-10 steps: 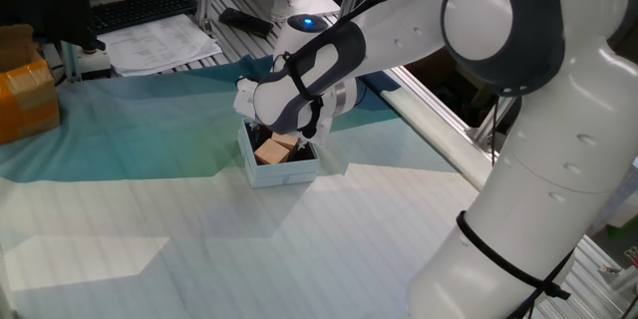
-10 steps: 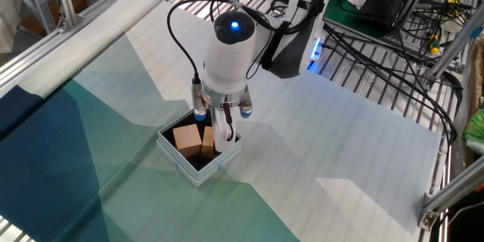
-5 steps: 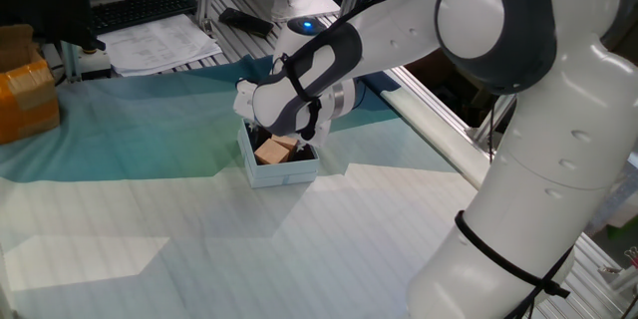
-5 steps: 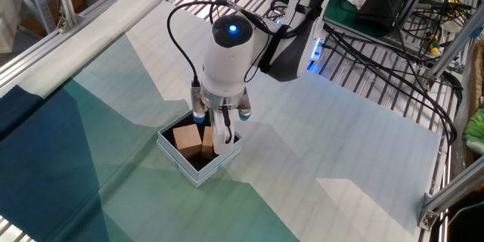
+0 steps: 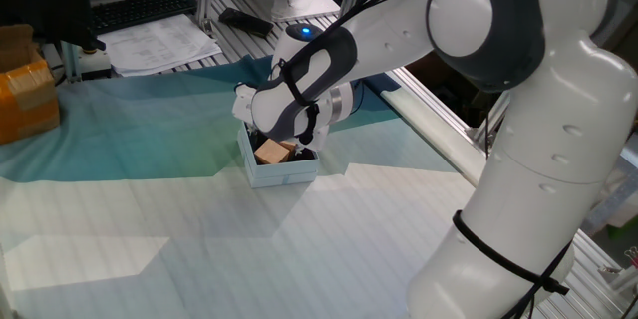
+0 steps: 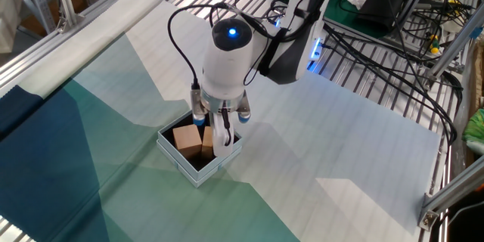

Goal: Take everything out of the gift box

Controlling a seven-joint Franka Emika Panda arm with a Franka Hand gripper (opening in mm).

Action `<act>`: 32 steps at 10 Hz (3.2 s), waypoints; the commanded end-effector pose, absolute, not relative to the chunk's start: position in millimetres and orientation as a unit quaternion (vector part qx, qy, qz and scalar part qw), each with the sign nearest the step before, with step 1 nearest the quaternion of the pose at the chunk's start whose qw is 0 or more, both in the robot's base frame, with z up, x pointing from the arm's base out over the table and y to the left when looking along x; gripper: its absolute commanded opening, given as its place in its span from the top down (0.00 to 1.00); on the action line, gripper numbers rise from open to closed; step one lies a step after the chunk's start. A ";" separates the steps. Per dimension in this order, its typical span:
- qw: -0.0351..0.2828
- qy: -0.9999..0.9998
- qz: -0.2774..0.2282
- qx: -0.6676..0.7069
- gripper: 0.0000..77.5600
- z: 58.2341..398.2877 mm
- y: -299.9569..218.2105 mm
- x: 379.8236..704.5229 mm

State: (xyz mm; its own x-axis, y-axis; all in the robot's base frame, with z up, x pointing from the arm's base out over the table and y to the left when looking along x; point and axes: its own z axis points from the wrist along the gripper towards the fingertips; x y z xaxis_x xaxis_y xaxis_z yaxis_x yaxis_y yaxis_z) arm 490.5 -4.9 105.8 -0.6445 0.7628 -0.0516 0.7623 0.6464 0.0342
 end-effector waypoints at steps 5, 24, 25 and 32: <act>0.039 0.910 0.001 0.412 0.98 97.1 -5.3 492.7; 0.035 0.922 -0.008 0.386 0.98 130.6 -5.6 485.4; 0.035 0.925 -0.008 0.379 0.98 137.3 -6.8 484.2; 0.034 0.954 -0.007 0.299 0.98 165.9 -10.3 477.4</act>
